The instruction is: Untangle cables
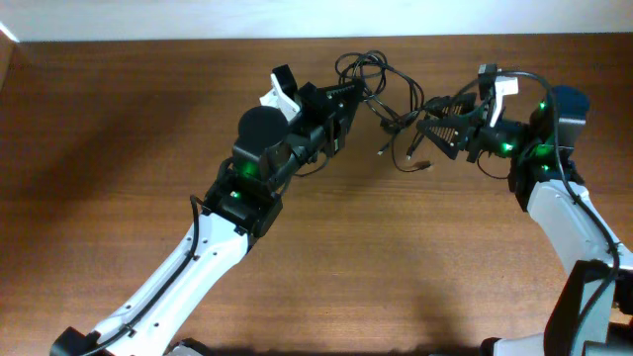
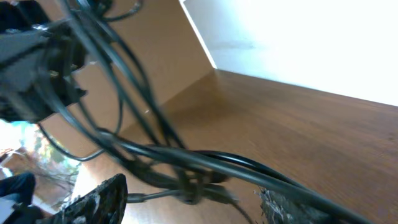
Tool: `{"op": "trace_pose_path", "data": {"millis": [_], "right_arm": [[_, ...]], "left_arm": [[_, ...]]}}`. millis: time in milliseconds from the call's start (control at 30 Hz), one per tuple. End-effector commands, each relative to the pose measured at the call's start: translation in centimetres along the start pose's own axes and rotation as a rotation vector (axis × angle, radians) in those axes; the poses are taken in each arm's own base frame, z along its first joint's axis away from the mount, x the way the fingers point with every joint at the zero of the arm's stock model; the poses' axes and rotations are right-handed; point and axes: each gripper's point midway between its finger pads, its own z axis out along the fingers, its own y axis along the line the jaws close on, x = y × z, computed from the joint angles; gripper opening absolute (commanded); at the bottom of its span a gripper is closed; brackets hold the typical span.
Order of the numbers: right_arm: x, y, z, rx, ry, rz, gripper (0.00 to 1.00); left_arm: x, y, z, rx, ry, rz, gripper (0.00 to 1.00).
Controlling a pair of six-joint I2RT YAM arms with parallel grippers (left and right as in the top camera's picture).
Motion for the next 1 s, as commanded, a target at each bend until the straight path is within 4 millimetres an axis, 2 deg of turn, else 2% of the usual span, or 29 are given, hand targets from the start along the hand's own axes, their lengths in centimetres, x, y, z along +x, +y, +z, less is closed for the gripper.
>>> {"op": "trace_pose_path", "data": {"millis": [0,100,167,267,433,467,600,667,867,933,967], "right_arm": [[0.7,-1.5,0.1,0.069,0.001,-0.033,0.7],[0.7,-1.5,0.1,0.068,0.0,-0.037,0.7],[0.7,-1.3,0.2,0.056,0.001,-0.042,0.7],[0.2,0.7,0.2,-0.049,0.002,-0.115,0.7],[0.0,2.8,-0.1,-0.163,0.012,-0.2,0.69],[0.1,3.0,-0.1,-0.175,0.015,-0.199,0.61],[0.3,3.5,-0.2,-0.205,0.023,-0.199,0.41],[0.3,3.5,-0.2,-0.204,0.023,-0.199,0.37],[0.3,3.5,-0.2,-0.205,0.023,-0.198,0.21],[0.3,3.5,-0.2,-0.205,0.023,-0.198,0.13],[0.3,3.5,-0.2,-0.205,0.024,-0.198,0.05]], "left_arm": [[1.1,-0.8,0.0,0.02,0.056,-0.008,0.0],[1.6,-0.7,-0.1,0.016,0.085,-0.007,0.0],[1.7,0.1,-0.1,-0.017,0.084,-0.016,0.0],[1.6,1.3,-0.1,-0.064,0.081,-0.029,0.0],[1.6,1.2,-0.1,-0.061,0.081,-0.029,0.0],[1.6,1.2,-0.1,-0.06,0.08,-0.028,0.0],[0.4,1.2,0.0,-0.058,0.014,-0.027,0.0],[-0.1,1.3,-0.1,-0.063,-0.008,-0.028,0.0],[-0.2,1.6,-0.1,-0.075,-0.011,-0.031,0.0],[-0.2,1.6,-0.1,-0.076,-0.011,-0.031,0.0],[-0.2,1.6,-0.1,-0.075,-0.011,-0.031,0.0]]}}
